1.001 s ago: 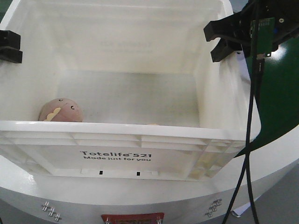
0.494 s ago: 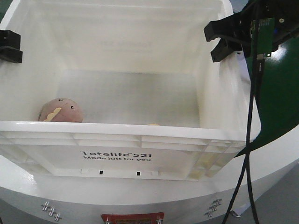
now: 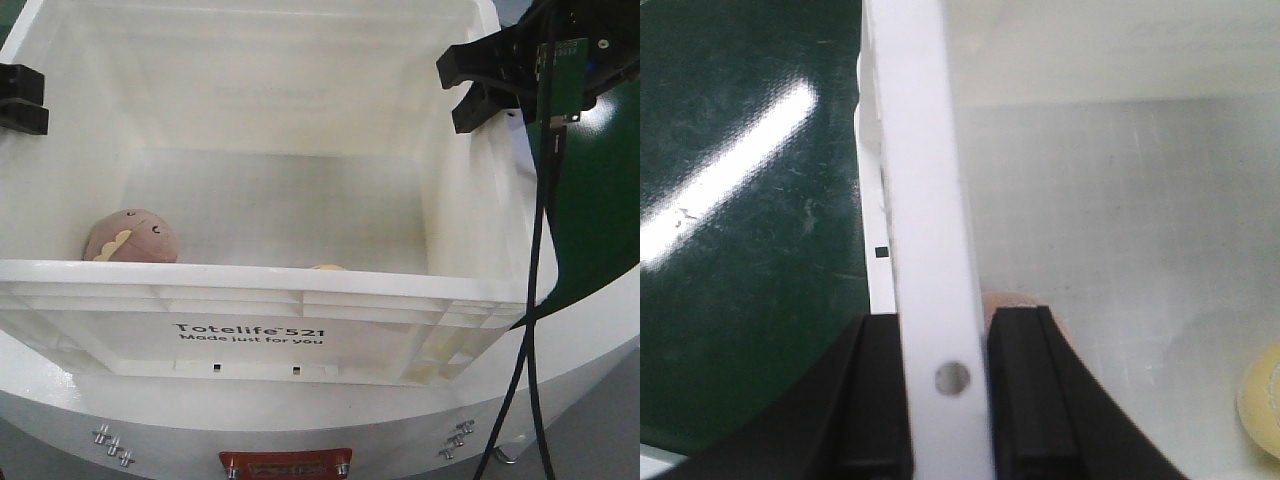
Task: Place moving items into box and shelve
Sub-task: 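Hold the crate raised while the base drives away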
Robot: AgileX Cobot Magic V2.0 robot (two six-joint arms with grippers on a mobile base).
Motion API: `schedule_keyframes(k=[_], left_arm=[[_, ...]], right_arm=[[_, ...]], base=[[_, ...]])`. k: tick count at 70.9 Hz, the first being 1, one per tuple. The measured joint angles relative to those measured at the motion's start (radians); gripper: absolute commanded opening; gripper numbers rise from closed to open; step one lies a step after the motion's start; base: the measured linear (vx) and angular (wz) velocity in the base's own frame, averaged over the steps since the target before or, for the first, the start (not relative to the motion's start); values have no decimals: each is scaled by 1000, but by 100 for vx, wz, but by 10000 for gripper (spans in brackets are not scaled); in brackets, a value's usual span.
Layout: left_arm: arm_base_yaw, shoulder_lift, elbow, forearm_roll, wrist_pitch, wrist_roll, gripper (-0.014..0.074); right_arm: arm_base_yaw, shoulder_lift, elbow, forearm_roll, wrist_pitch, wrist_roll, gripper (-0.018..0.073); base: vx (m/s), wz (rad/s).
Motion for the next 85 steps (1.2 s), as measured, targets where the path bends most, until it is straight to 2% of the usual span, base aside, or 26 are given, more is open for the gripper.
schedule_keyframes(k=[41,85], left_arm=[[0,0,0,-2,-1,0,-4],[0,0,0,-3,-1,0,-4]], right_arm=[[0,0,0,-1,0,-3,-3],[0,-2,0,-1,5,-3,-3]], base=[[-9,3],[-12,20]])
